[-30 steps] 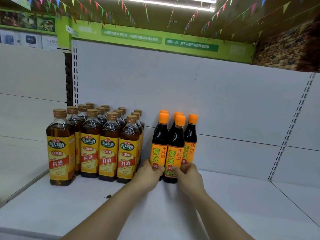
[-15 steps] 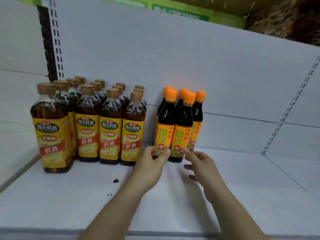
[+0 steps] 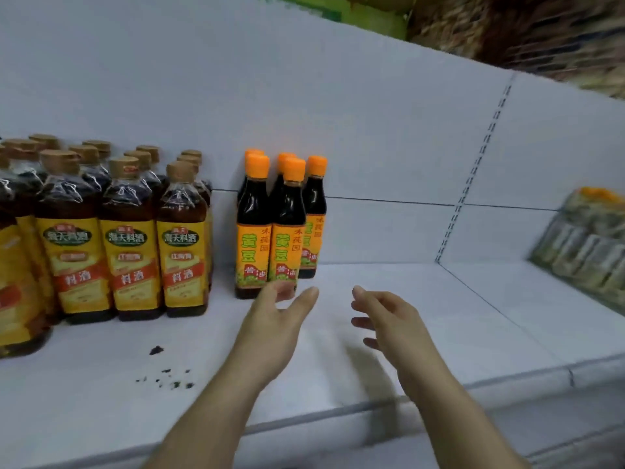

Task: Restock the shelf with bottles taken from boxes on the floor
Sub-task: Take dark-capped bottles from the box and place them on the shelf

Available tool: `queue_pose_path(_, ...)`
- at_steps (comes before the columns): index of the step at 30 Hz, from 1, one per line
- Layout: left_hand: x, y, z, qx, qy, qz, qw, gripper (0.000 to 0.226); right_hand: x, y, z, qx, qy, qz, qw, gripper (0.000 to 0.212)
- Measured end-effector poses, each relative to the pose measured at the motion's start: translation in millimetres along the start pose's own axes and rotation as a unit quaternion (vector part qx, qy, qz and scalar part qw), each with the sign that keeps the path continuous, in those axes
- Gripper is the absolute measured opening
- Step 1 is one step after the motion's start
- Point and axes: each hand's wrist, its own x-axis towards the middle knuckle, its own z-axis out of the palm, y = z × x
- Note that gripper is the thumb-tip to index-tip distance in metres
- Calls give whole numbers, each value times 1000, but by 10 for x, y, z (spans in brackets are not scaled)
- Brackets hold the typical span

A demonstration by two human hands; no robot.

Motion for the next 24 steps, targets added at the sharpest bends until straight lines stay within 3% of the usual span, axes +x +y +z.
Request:
queue_pose_path(4, -196, 161, 454, -22, -9, 17, 1000, 32, -180, 81, -544, 11, 44, 1, 999, 28)
queue_pose_path(11, -845, 424, 1464, -53, -35, 34, 997, 24, -643, 380, -1732, 31, 94, 10, 995, 29)
queue_pose_path(20, -1917, 517, 2700, -82, -78, 33, 993, 22, -1409, 842, -3245, 27, 126, 7, 992, 27)
queue_pose_path(24, -2312, 524, 3112, -71, -101, 31, 992, 8, -1718, 1001, -3780, 18, 133, 15, 991, 31)
